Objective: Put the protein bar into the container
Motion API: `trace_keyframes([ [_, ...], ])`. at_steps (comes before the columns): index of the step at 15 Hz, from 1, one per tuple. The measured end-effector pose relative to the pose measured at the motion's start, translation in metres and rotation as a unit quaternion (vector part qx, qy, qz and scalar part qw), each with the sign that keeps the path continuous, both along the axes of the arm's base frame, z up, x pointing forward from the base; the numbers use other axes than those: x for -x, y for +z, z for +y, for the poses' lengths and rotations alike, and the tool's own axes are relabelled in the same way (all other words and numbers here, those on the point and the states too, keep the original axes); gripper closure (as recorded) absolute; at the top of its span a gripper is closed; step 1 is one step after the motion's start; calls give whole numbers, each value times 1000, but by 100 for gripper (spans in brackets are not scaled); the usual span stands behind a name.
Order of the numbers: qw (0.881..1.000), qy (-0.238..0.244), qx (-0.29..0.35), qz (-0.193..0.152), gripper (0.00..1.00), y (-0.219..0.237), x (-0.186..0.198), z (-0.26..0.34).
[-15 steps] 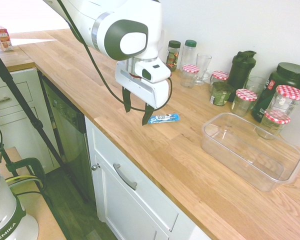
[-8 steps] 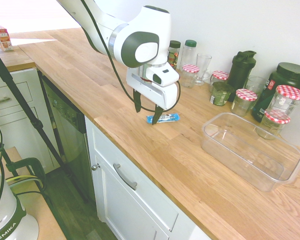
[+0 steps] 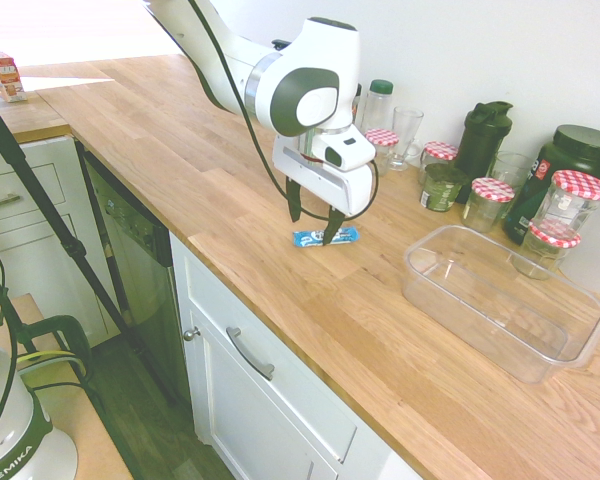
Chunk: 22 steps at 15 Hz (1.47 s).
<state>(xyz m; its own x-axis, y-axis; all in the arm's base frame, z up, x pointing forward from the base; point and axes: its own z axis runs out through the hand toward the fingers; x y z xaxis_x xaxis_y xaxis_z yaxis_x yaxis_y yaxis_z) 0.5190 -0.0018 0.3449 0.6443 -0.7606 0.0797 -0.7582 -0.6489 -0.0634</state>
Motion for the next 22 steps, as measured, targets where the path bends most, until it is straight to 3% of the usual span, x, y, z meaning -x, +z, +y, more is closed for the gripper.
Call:
trace_keyframes([
  [1, 1000, -3, 0, 0, 0, -1, -3, -2],
  [2, 1000, -5, 0, -1, 100, -1, -6, -3],
  [22, 1000, -20, 7, -13, 100, -14, -19, -17],
])
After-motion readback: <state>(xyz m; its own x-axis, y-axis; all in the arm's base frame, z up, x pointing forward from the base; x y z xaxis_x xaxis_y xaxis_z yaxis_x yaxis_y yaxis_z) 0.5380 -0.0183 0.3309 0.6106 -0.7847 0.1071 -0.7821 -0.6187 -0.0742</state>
